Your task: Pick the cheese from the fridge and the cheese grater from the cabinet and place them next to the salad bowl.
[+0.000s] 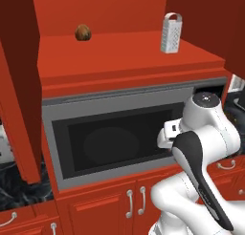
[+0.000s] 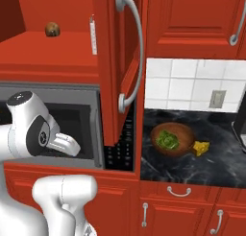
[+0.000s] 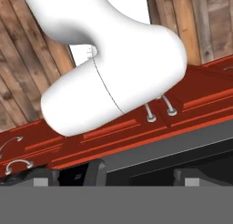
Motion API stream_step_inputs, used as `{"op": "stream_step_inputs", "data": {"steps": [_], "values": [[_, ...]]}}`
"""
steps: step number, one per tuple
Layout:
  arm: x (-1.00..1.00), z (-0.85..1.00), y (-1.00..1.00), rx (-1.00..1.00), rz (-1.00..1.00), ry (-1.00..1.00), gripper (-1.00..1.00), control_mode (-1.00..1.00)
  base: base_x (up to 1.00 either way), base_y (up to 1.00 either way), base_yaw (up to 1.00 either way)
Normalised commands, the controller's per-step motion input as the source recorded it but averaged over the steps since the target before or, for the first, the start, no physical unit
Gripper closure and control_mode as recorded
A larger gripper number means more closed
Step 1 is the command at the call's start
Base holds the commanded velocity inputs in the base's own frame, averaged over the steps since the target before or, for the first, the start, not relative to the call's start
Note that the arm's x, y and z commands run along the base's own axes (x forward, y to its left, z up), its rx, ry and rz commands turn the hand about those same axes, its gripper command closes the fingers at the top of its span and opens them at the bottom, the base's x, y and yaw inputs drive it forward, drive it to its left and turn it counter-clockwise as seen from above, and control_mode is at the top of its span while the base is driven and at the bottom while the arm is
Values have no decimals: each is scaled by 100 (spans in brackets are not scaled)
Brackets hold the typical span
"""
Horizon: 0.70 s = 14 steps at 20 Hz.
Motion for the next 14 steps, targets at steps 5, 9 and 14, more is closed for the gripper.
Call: {"op": "stream_step_inputs", "data": {"steps": [5,9,14], "values": [[0,0,0,0,0,0,-100,100,35,0,0],[0,0,0,0,0,0,-100,100,23,0,0],[0,0,0,0,0,0,-100,100,7,0,0]]}}
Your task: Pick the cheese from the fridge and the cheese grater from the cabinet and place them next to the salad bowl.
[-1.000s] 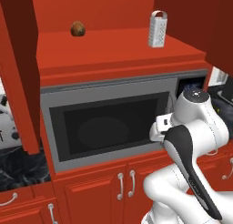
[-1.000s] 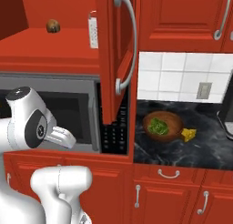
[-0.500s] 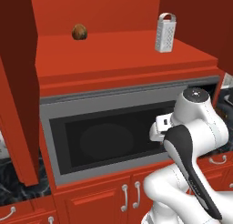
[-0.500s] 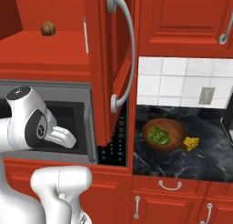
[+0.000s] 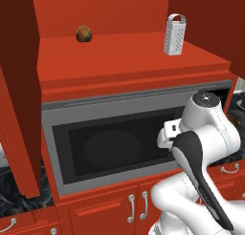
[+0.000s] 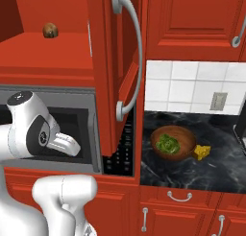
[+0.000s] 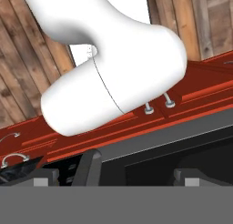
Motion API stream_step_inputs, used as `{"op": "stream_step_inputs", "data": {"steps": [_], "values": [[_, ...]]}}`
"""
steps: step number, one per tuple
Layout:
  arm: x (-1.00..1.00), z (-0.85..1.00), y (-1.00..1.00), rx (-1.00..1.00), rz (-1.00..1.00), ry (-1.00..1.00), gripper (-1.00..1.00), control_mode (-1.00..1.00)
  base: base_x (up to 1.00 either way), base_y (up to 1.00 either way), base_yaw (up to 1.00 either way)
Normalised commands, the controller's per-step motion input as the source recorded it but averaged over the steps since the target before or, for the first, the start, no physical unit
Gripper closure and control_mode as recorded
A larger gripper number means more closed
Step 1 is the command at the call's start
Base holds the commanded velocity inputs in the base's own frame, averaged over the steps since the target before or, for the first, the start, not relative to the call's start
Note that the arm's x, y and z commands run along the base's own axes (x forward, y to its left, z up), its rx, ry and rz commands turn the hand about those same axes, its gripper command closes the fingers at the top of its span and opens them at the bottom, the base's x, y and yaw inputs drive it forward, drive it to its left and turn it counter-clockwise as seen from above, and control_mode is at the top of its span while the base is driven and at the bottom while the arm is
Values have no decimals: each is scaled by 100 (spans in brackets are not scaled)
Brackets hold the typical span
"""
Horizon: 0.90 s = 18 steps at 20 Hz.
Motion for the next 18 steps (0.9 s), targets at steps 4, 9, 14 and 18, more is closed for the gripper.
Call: {"op": "stream_step_inputs", "data": {"steps": [4,9,14,18], "values": [[0,0,0,0,0,0,-100,100,0,1,0],[0,4,2,0,0,-7,-100,-100,0,0,0],[-9,32,0,-6,0,-13,-100,-100,0,0,0],[-20,87,0,0,0,-24,-100,-100,0,0,0]]}}
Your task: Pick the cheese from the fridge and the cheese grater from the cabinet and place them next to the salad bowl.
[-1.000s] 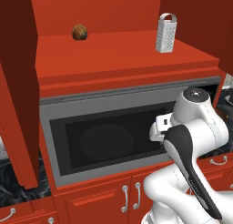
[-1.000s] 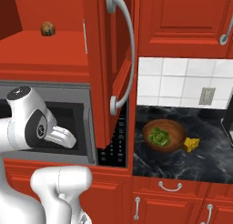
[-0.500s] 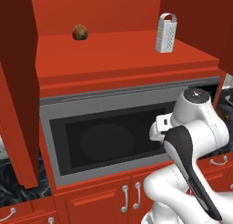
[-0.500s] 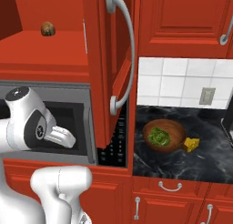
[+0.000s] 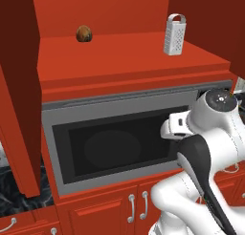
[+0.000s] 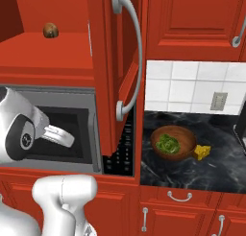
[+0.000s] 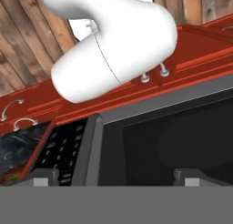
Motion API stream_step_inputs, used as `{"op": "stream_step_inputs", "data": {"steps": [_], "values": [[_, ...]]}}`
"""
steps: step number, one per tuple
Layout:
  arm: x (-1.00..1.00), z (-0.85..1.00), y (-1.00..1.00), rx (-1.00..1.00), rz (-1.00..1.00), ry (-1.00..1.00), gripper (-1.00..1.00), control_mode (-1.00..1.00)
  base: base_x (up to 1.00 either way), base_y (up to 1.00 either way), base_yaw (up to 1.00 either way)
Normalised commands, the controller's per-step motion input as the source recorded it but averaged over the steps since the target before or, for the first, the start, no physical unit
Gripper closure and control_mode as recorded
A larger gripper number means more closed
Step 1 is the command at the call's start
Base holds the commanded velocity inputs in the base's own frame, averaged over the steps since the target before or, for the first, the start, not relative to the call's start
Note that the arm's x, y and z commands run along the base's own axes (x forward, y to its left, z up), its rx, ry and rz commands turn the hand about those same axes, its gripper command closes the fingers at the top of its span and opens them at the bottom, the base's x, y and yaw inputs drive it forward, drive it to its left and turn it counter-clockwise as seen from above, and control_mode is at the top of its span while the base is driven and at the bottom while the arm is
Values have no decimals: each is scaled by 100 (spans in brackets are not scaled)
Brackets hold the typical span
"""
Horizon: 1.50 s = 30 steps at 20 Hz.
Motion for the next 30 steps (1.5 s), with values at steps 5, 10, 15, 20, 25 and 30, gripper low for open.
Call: {"op": "stream_step_inputs", "data": {"steps": [5,10,15,20,25,30], "values": [[-16,100,0,-1,0,-28,-100,-100,0,0,0],[-10,99,1,-7,0,-30,-100,-100,0,0,0],[-1,98,10,-11,0,-30,-100,-100,0,0,0],[0,88,18,-11,0,-31,-100,-100,0,0,0],[2,68,15,-12,0,-19,-100,-100,0,0,0],[9,13,1,0,-1,-2,-100,-100,0,0,0]]}}
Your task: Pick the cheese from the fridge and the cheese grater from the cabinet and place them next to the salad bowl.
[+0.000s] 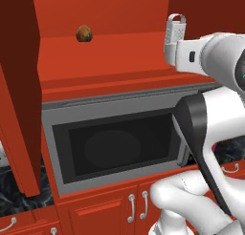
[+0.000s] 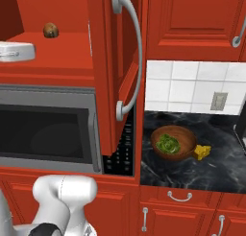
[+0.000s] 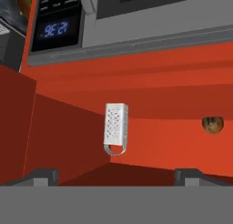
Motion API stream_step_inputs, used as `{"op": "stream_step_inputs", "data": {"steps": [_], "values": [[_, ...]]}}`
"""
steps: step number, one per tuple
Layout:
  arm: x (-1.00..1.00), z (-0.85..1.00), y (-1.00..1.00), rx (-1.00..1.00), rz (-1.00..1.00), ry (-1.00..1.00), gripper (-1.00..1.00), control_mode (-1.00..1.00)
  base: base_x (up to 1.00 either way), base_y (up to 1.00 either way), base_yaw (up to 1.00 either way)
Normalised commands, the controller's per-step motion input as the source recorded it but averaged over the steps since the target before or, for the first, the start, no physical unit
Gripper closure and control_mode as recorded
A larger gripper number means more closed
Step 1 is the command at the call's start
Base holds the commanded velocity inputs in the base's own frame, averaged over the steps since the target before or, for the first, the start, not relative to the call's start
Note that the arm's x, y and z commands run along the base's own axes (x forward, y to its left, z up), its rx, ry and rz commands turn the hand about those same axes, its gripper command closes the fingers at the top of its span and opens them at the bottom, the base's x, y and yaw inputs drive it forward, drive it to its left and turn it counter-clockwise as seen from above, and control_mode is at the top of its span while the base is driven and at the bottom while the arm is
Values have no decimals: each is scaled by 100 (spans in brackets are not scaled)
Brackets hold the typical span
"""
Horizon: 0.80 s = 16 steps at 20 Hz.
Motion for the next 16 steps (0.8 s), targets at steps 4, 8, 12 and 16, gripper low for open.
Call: {"op": "stream_step_inputs", "data": {"steps": [4,8,12,16], "values": [[35,6,-9,8,0,6,-100,-100,0,0,0],[52,0,-15,3,3,-7,-100,-100,0,0,0],[39,0,-7,3,2,-11,-100,-100,0,0,0],[39,1,-25,21,12,0,-100,-100,0,0,0]]}}
